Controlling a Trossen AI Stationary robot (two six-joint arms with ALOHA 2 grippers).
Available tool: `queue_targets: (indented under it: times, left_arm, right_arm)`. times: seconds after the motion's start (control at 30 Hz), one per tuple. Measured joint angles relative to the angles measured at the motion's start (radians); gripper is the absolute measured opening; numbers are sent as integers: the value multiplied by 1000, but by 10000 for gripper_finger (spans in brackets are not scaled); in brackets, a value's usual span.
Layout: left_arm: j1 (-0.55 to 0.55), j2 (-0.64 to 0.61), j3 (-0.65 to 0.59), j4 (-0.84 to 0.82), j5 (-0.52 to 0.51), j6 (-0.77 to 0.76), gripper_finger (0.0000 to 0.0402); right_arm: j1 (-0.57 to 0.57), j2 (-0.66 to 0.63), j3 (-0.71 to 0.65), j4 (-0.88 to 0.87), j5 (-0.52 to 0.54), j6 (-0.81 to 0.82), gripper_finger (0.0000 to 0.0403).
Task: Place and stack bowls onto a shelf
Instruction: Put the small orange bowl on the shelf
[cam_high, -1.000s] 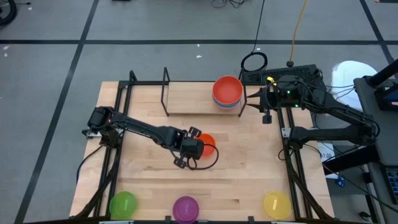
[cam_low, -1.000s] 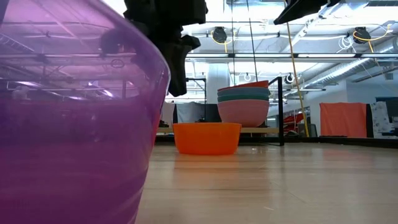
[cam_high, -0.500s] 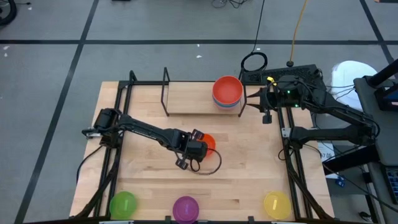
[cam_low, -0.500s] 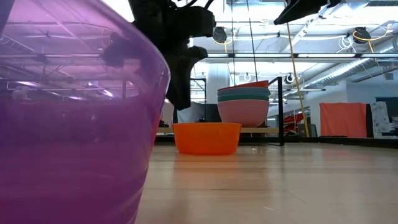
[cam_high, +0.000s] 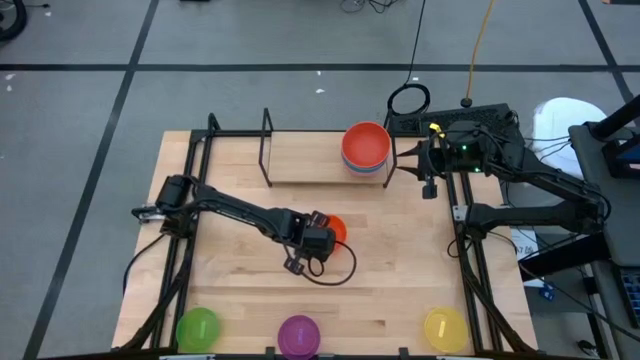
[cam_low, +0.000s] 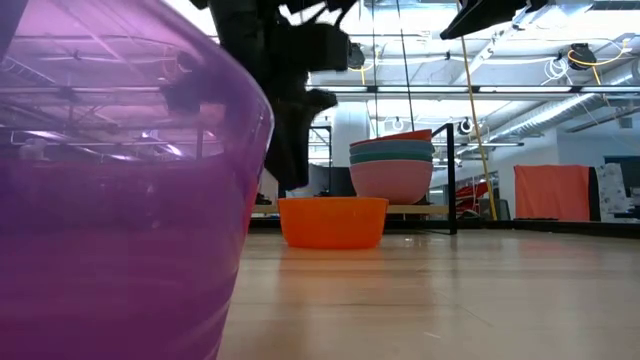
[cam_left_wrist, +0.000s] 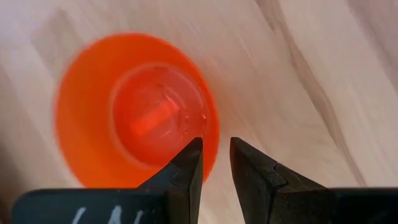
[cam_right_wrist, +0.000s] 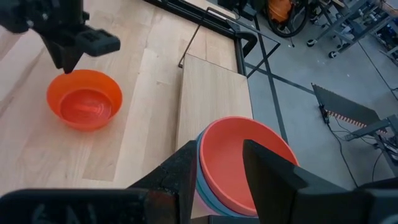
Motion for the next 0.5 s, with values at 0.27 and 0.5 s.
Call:
queue_targets:
  times: [0.27, 0.5]
  left_arm:
    - [4, 55, 0, 17, 2, 24, 88]
    - [15, 76, 0, 38, 2, -19, 44]
  right_arm:
    - [0, 0, 0, 0, 0, 0, 125]
    - [0, 0, 0, 0, 0, 0, 125]
